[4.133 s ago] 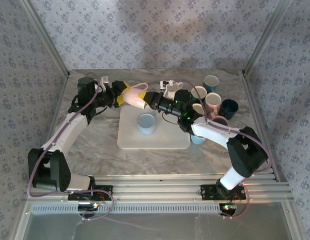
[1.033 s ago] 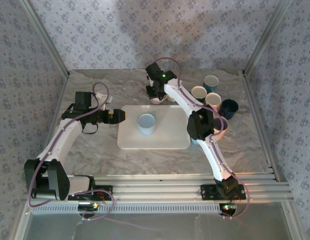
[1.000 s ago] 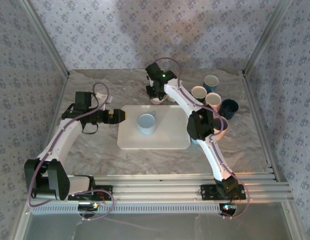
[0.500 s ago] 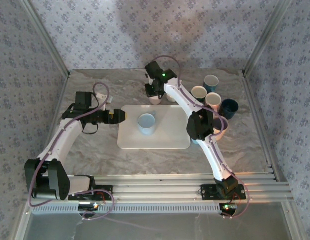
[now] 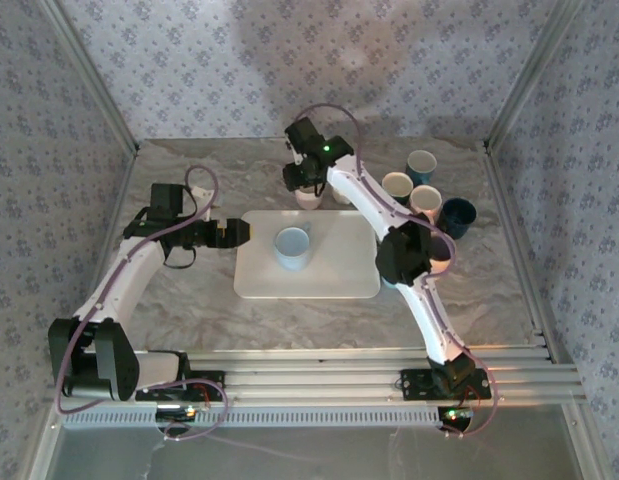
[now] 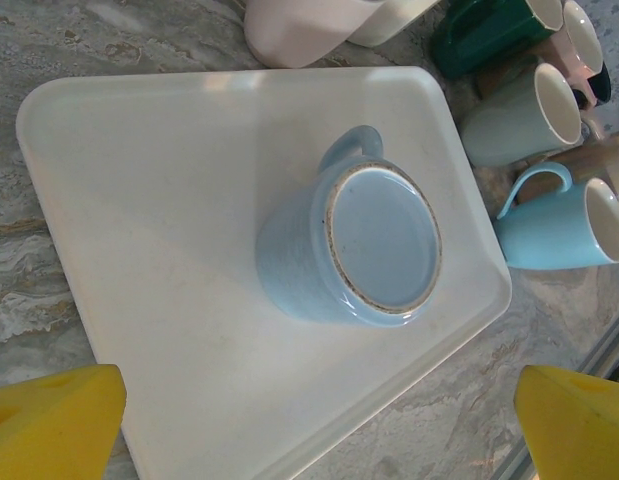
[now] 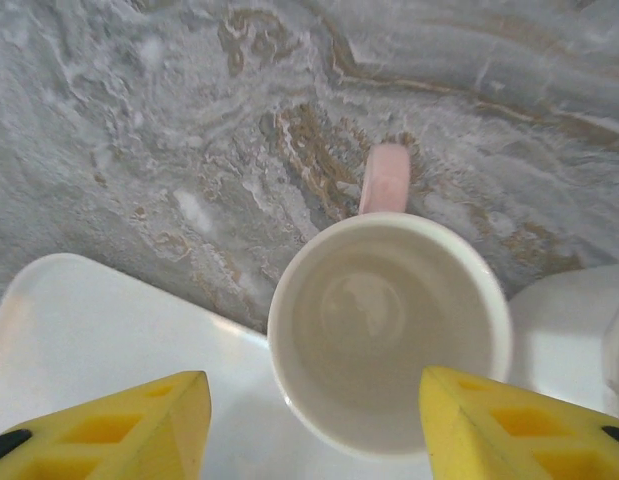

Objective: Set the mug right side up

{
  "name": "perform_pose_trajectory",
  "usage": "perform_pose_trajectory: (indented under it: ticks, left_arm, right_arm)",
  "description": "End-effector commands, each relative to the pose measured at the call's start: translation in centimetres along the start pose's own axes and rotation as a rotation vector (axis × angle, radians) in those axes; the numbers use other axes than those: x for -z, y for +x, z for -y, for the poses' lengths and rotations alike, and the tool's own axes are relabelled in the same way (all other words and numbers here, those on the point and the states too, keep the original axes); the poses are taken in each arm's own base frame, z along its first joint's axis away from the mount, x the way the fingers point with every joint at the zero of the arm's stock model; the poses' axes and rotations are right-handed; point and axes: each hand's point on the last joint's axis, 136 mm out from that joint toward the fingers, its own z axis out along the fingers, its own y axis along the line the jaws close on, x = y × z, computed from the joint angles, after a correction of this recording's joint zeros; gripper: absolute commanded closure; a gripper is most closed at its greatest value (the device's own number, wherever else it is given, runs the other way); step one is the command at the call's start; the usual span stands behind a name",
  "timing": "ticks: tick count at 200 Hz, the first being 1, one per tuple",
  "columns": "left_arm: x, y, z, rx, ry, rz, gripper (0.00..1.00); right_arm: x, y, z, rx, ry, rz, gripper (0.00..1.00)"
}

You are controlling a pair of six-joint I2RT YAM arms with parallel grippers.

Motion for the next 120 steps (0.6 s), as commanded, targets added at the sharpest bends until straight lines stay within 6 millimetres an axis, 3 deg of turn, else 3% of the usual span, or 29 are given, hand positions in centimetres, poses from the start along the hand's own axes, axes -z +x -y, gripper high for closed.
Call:
perform_pose_trajectory:
  ticks: [1, 21, 57, 77, 97, 120]
  left_arm:
    - [0.0, -0.9, 0.3, 0.012, 0.001, 0.017, 0.00]
    - [-0.6, -0.4, 0.3, 0.097, -0.021, 0.008, 0.00]
    - [-2.4, 2.2, 1.3, 0.299, -0.013, -0.037, 0.00]
    - [-3.2, 3.2, 1.7, 0.453, 0.043, -0.047, 0.00]
    - [-3.7, 3.9, 1.6, 0.529, 0.059, -0.055, 0.00]
    - [-4.0, 4.0, 1.1, 0.528, 0.045, -0.049, 0.01]
  right_arm:
    - [6.7, -1.7, -0.8, -0.008, -0.038, 0.103, 0.37]
    - [8.8, 0.5, -1.4, -0.101, -0.158, 0.096, 0.36]
    - [11.6, 6.0, -0.4, -0.491, -0.440, 0.107, 0.37]
    - [11.9, 9.8, 0.7, -0.647, -0.523, 0.092, 0.38]
    - [11.7, 13.7, -0.1, -0.703, -0.580, 0.028, 0.38]
    - [10.9, 16.5, -1.3, -0.723, -0.597, -0.050, 0.36]
